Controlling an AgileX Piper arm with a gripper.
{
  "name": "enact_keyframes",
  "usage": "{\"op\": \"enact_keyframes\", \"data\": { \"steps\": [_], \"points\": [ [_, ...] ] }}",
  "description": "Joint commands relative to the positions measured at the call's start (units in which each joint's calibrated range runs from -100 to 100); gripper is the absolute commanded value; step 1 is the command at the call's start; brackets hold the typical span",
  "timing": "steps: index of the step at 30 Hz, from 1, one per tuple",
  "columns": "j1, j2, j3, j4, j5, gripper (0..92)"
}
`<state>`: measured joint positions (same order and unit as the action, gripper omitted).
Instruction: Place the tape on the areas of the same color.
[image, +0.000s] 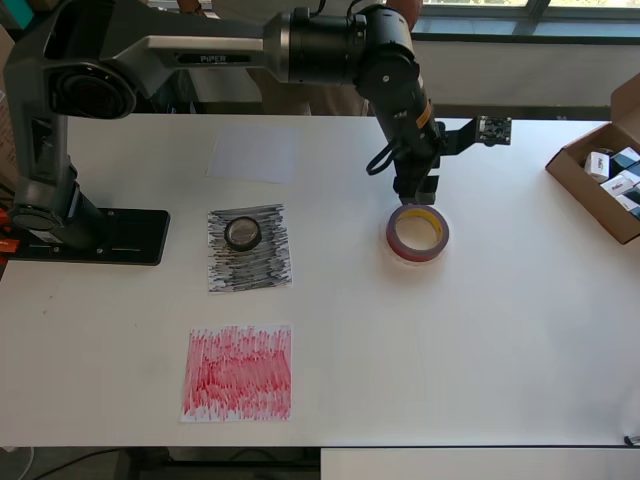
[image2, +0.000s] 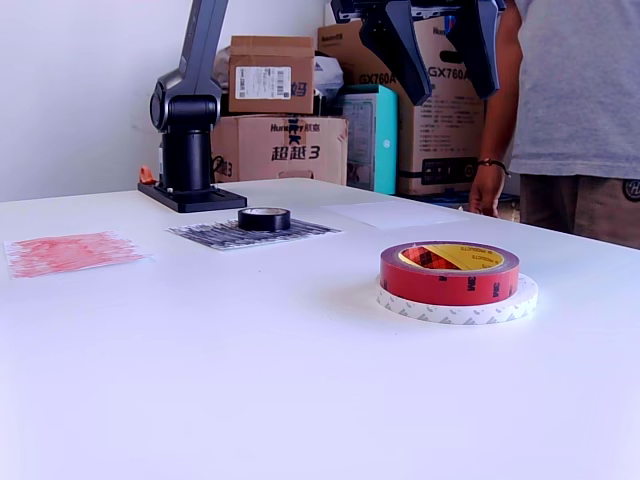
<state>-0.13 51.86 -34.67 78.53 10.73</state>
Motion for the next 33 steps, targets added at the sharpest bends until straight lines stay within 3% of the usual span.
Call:
{"op": "enact_keyframes", "data": {
  "steps": [1,8,19,33],
  "points": [
    [-0.25,4.55,-13.26,2.55,3.19,71.3],
    [-1.67,7.82,-13.35,2.72,5.16,71.3],
    [-2.22,12.12,-12.81,9.59,8.27,71.3],
    [-3.17,12.22,-4.63,9.59,8.51,71.3]
  ]
}}
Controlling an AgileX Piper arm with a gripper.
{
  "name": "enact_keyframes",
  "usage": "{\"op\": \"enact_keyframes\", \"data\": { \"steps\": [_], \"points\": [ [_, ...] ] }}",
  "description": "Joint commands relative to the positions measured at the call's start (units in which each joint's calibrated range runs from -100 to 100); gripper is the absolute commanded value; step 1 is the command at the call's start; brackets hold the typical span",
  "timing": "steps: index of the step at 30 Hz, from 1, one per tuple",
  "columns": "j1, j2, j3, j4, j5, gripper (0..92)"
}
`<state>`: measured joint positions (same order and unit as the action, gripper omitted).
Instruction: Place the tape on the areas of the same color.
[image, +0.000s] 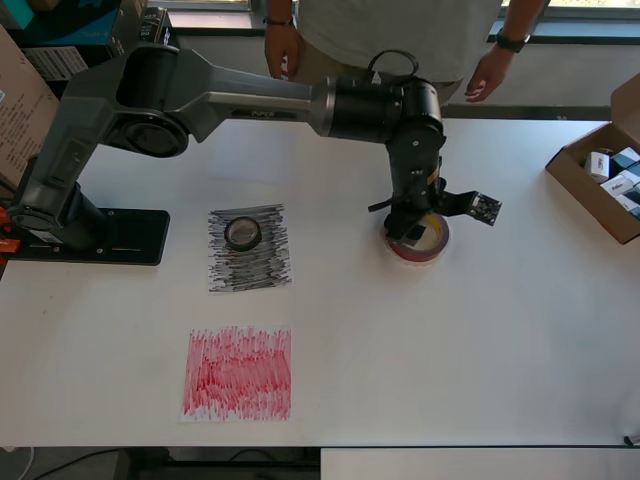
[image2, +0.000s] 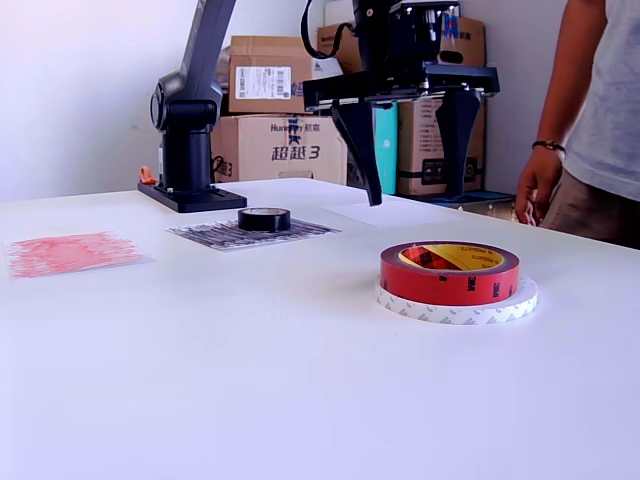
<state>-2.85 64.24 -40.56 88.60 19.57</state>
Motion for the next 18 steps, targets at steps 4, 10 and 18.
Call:
{"op": "enact_keyframes", "data": {
  "steps": [4,10,18],
  "points": [
    [-0.76,-0.16,3.35,-0.48,-0.32,71.3],
    [-0.76,-0.16,5.26,-0.57,-0.57,67.8],
    [-0.76,-0.16,6.08,-1.16,-0.48,52.9]
  ]
}}
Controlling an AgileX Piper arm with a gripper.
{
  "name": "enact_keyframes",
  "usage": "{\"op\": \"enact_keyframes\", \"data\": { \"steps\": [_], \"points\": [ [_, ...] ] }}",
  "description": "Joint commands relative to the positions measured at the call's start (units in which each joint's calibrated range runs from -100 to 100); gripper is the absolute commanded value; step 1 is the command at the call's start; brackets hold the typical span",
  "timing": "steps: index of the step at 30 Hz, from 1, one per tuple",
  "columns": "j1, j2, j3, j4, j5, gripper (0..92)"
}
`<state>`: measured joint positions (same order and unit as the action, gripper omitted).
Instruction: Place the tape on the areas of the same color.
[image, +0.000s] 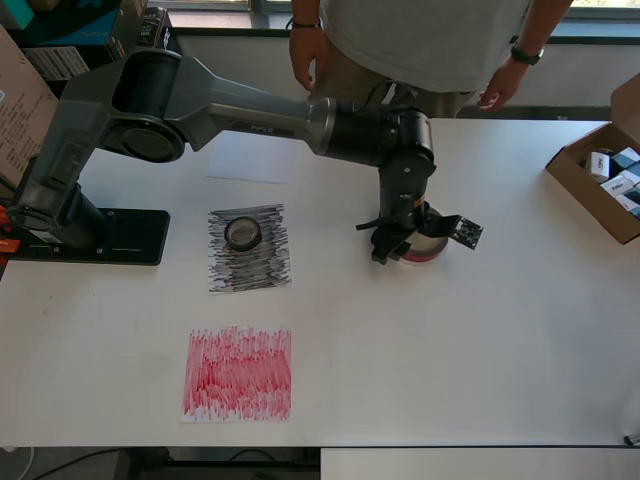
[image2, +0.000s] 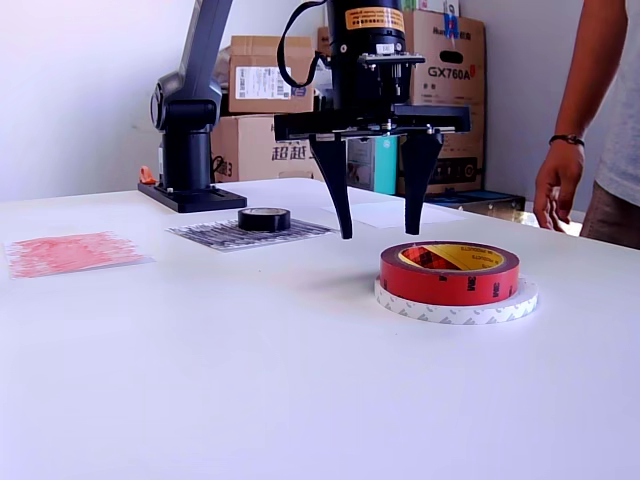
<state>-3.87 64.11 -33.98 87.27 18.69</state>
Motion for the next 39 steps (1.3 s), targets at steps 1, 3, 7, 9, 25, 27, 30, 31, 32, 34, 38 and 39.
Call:
{"op": "enact_keyframes", "data": {
  "steps": [1,3,7,9,25,27,30,31,32,34,38,39],
  "points": [
    [0.33,-0.03,-0.59,0.17,0.47,52.1],
    [0.33,-0.03,-0.77,0.17,0.56,51.6],
    [0.33,-0.03,-1.32,-0.17,0.64,52.0],
    [0.25,-0.03,-1.32,-1.95,0.64,52.1],
    [0.25,3.05,-1.41,-7.04,0.47,51.7],
    [0.25,3.71,-1.41,-7.04,0.47,51.7],
    [0.25,3.99,-1.41,-7.04,0.47,51.6],
    [0.33,3.99,-1.41,-7.04,0.47,51.6],
    [0.33,4.08,-1.41,-7.04,0.47,51.6],
    [0.41,4.46,-1.41,-7.04,0.47,51.6],
    [0.33,4.74,-1.41,-7.04,0.47,51.3],
    [0.33,4.74,-1.41,-7.04,0.47,49.9]
  ]
}}
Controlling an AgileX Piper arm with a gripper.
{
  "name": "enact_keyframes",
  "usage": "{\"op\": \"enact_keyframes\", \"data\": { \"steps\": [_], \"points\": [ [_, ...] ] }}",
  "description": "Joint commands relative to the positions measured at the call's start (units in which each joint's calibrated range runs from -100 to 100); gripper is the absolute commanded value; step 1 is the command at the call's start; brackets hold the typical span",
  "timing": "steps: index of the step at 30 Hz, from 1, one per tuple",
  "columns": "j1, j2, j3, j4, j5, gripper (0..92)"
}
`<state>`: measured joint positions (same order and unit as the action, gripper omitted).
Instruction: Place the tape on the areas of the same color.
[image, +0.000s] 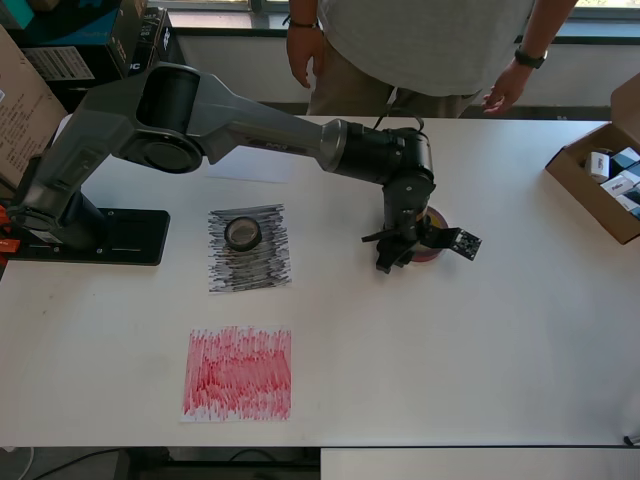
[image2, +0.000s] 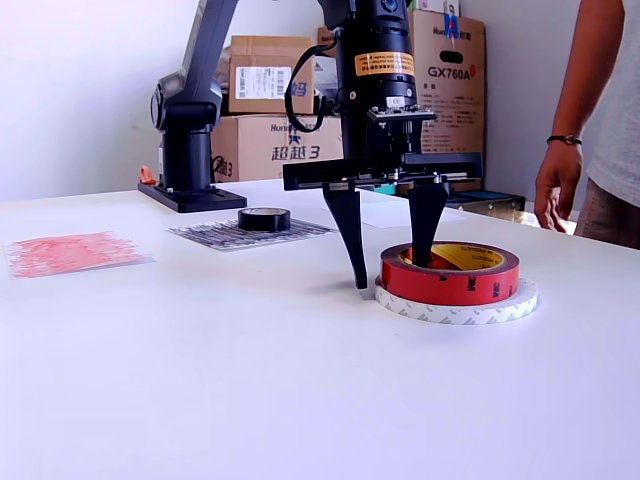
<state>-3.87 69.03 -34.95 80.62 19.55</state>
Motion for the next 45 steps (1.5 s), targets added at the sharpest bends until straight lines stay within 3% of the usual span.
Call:
{"op": "enact_keyframes", "data": {
  "steps": [1,3,7,8,21,34,45],
  "points": [
    [0.33,-0.18,-0.44,-0.39,-0.38,47.0],
    [0.33,-0.18,-0.44,-0.39,-0.38,35.4],
    [0.33,-0.18,-0.44,-0.39,-0.3,3.6],
    [0.33,-0.18,-0.44,-0.39,-0.38,0.0],
    [0.64,-1.96,-0.44,0.71,-1.12,0.0],
    [5.54,-19.73,5.1,7.42,-5.05,0.0],
    [-5.43,-36.57,25.91,-1.07,-15.2,0.0]
  ]
}}
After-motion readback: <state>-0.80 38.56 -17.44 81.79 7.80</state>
